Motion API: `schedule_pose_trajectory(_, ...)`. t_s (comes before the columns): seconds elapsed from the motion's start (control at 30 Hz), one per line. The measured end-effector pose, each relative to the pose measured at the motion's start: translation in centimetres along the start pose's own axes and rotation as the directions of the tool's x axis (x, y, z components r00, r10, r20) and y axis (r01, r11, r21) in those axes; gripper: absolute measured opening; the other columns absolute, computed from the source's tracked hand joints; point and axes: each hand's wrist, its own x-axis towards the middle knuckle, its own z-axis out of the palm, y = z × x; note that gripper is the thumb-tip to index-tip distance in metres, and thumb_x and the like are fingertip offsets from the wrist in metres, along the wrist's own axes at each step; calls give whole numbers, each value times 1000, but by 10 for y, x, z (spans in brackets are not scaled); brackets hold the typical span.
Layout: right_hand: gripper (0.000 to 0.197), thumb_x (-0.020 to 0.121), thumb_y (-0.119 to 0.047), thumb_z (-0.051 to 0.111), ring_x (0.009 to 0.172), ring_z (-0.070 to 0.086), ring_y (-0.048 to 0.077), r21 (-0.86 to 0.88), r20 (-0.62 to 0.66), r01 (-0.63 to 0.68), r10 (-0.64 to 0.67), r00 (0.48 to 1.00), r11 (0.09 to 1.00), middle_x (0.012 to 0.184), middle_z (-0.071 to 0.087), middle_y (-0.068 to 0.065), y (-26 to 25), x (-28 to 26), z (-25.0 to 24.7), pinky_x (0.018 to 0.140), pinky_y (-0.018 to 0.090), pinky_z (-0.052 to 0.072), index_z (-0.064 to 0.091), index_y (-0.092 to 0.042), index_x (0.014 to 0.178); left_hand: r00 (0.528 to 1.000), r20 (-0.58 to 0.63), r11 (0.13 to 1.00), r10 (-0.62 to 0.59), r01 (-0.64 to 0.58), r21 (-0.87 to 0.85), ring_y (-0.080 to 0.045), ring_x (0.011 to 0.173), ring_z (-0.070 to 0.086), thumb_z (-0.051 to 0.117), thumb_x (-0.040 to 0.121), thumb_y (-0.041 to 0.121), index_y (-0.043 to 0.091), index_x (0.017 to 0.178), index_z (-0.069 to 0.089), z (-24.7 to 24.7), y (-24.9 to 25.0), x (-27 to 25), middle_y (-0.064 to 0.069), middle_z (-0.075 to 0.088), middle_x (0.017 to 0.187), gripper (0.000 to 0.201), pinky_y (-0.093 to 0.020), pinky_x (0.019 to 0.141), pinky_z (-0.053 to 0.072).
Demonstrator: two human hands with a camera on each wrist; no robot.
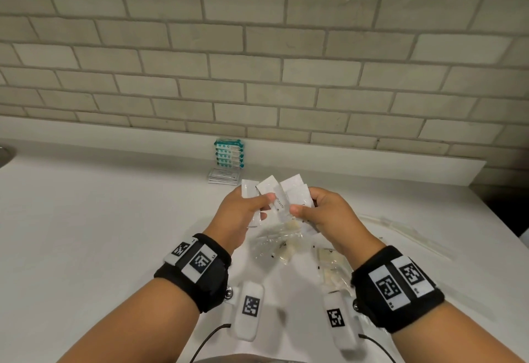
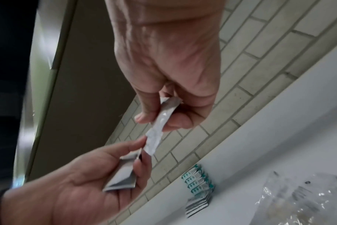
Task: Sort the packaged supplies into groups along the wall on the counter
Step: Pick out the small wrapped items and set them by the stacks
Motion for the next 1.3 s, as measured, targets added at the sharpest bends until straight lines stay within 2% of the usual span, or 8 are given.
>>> schedule_pose_trajectory(0.17,8,84,-15,73,65,65,10,-7,-33,-15,15,999,1000,77,72,-2,0,-2,8,59,25,50,72,-17,92,990,136,999,-32,32,-1,-11,68,59,65,88,8,11,104,65,10,4,-8,-2,67,86,17,-23,58,47)
schedule_pose_trajectory(0.37,28,81,-11,74,88,70,29,40,-133,-51,56,989,998,97,73,7,3,-2,-4,77,41,56,65,-18,106,963,202,963,-176,211,-166,-22,70,61,31,90,7,3,119,57,-2,12,-11,-18,71,101,38,-28,59,45)
schedule_pose_trajectory(0.57,25,83,-1,69,67,67,15,187,-1,-8,8,1000,982,85,74,6,-8,-9,-1,51,16,47,70,-12,105,948,319,999,-7,18,-31,-28,100,66,60,87,3,7,127,57,2,3,-12,-15,68,111,40,-38,85,53)
schedule_pose_trajectory(0.77,16,82,-3,71,70,58,10,43,-165,230,-220,961,972,80,64,0,-12,-9,-3,65,19,47,72,-18,89,971,230,998,-60,57,21,-24,87,71,45,100,33,14,112,63,6,6,-14,-13,71,101,29,-31,73,60)
schedule_pose_trajectory(0.87,24,77,1,74,75,56,7,-169,-86,335,-352,932,927,81,57,-4,-11,-9,-9,71,14,46,74,-24,77,967,223,988,-124,141,-59,-22,80,71,52,98,25,7,119,60,1,6,-12,-14,71,97,28,-27,68,59)
schedule_pose_trajectory(0.97,26,82,-9,72,79,61,12,-280,103,202,-179,978,938,81,61,-7,-5,-14,-6,77,28,49,72,-34,75,988,138,988,-72,90,-126,-20,75,67,64,88,2,10,117,64,-2,4,-9,-10,70,91,30,-25,62,55)
schedule_pose_trajectory(1.1,12,94,-26,60,88,71,13,-23,-45,89,-90,995,996,90,74,-8,-5,-16,-2,80,34,55,63,-34,102,998,-15,997,56,-56,-43,-21,78,63,68,84,2,11,118,63,-1,3,-6,-10,69,95,35,-28,70,53)
schedule_pose_trajectory(1.3,26,98,-13,52,89,71,24,9,7,34,-34,999,999,107,69,1,-18,-17,18,77,40,60,51,-27,120,977,130,984,170,-175,32,-22,87,66,58,94,14,16,117,66,16,7,-14,-12,72,104,24,-37,79,55)
